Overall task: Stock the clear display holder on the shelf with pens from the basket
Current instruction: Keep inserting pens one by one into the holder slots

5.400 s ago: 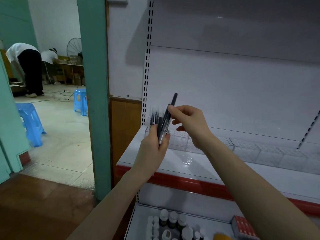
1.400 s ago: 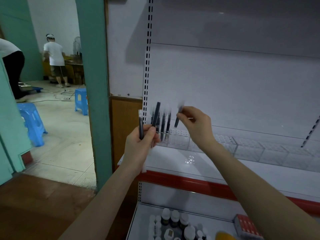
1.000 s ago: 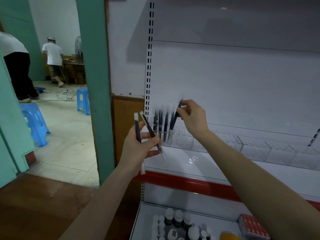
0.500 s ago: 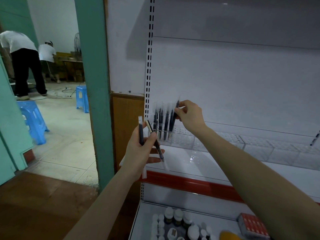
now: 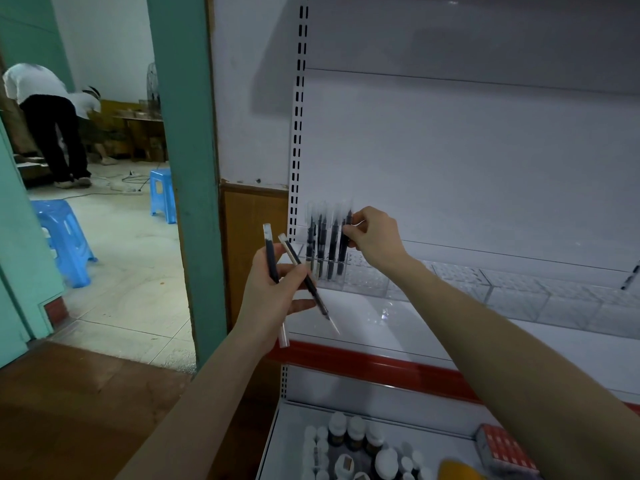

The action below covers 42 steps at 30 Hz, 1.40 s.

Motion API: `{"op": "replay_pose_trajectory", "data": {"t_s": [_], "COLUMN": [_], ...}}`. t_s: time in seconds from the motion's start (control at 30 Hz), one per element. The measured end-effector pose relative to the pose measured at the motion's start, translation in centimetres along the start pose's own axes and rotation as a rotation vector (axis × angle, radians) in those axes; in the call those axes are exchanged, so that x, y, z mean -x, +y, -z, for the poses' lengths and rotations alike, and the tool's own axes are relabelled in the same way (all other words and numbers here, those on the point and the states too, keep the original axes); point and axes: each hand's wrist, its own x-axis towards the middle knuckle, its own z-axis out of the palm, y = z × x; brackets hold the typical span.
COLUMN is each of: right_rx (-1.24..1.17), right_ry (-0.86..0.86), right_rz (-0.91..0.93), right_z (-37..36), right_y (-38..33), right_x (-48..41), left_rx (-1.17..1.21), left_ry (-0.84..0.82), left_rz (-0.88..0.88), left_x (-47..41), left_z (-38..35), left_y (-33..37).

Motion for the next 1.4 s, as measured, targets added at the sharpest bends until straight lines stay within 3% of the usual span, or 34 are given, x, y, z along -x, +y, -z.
{"op": "replay_pose_trajectory", "data": {"t_s": [0.8,1.1,1.2,1.4], "right_rx": [0.069,-0.092,-0.244,-0.642], "right_ry": [-0.026,-0.033,0.019,-0.155], "right_rz": [0.015,-0.032,0.016,0.116], "right_z": [-0.8,-0.1,0.9,2.3], "right_y": [0.6,1.4,1.5,-0.5], "right_x": [0.1,1.7,3.6,7.7], "left_rx": [-0.011,0.136,0.272,0.378], "left_ry": [0.014,0.104,0.154,0.234], "left_rz": [-0.064,0.012,0.082,0.142], "left_x": [-0.1,-0.2,-0.5,-0.4], "left_z": [0.0,-0.4,-0.9,-2.7], "left_y": [-0.3,0.5,1.1,1.1]}}
